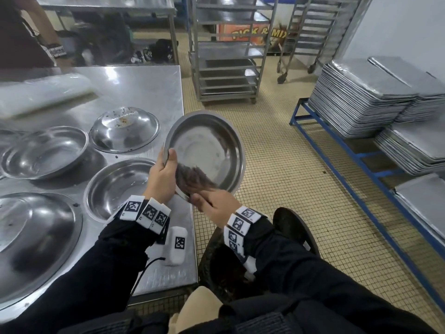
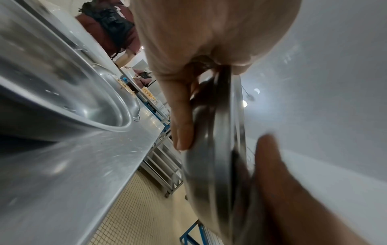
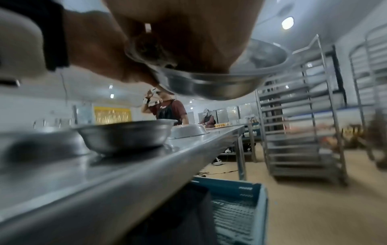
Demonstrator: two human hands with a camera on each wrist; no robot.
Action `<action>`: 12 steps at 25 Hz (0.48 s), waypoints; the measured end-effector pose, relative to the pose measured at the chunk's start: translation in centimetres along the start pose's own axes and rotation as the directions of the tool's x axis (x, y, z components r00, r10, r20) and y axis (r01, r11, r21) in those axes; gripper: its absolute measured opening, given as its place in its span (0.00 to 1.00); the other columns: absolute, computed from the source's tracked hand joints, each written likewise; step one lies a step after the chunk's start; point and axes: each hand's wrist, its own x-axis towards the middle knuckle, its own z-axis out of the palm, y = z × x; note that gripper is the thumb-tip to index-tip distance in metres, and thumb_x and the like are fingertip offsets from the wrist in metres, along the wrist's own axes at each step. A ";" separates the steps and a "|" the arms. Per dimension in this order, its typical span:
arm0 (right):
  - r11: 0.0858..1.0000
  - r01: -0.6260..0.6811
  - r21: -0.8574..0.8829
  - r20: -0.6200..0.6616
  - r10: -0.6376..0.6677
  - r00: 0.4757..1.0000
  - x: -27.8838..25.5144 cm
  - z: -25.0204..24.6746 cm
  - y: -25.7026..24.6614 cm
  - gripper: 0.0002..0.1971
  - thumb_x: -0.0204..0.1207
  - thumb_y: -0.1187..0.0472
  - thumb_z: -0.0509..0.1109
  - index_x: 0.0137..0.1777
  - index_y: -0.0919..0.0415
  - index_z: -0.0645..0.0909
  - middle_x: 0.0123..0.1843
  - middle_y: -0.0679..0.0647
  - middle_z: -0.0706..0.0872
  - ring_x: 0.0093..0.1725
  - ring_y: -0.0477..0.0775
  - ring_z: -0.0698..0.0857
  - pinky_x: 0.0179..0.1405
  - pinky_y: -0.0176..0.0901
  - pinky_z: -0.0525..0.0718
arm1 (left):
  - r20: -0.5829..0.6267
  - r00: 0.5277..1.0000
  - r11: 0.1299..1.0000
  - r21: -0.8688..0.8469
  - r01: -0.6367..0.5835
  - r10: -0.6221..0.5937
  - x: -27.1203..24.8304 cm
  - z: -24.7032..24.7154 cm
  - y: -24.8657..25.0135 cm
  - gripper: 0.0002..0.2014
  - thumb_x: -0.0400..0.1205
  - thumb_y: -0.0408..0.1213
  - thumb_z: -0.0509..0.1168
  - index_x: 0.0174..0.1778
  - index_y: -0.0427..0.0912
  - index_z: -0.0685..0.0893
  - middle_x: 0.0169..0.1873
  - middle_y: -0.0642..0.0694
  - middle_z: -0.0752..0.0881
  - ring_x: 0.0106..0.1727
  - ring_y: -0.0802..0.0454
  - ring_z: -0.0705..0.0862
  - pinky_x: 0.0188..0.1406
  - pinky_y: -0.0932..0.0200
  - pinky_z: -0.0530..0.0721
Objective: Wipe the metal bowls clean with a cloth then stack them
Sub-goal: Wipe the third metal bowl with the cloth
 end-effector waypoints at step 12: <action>0.979 0.010 -0.204 -0.030 -0.017 0.999 -0.8 -0.3 0.8 0.24 0.87 0.47 0.45 0.69 0.51 0.78 0.76 0.43 0.73 0.82 0.44 0.56 0.80 0.45 0.51 | 0.042 0.997 0.993 0.090 -0.072 0.068 1.0 -1.0 0.0 0.24 0.87 0.55 0.53 0.76 0.48 0.74 0.68 0.50 0.81 0.71 0.52 0.77 0.75 0.48 0.71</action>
